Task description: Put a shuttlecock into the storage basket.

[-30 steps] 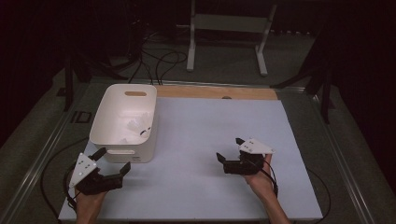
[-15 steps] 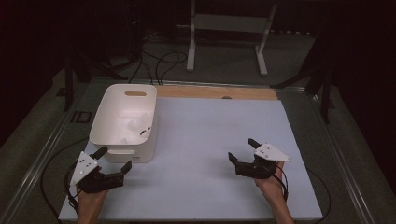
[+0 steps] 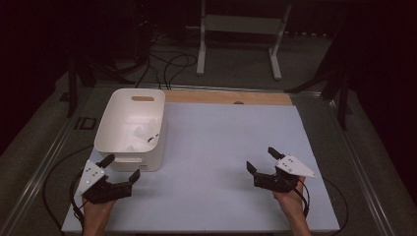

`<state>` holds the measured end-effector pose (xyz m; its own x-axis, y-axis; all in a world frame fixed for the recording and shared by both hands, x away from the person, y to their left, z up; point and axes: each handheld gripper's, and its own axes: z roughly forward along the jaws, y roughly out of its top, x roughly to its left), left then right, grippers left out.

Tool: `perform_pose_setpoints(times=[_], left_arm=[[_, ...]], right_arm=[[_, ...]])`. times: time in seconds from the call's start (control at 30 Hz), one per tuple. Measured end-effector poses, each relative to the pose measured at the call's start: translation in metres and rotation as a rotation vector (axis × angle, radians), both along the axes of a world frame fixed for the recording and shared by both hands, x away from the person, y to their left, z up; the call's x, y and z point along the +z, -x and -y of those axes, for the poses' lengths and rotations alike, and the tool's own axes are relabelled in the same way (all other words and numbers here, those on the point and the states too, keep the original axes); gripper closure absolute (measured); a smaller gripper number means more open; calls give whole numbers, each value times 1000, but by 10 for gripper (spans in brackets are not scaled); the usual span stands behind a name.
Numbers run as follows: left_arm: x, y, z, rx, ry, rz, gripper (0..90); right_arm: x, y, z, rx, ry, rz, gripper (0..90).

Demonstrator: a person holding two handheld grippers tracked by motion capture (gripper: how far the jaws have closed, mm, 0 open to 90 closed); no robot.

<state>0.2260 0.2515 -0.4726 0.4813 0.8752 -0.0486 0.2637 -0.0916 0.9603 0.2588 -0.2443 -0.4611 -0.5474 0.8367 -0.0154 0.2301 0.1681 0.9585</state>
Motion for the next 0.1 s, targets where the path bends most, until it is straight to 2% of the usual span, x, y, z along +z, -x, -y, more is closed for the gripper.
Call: perform_pose_setpoints(times=[0.1], left_arm=[[0,0,0,3,-1,1,0]], right_arm=[[0,0,0,3,0,2,89]])
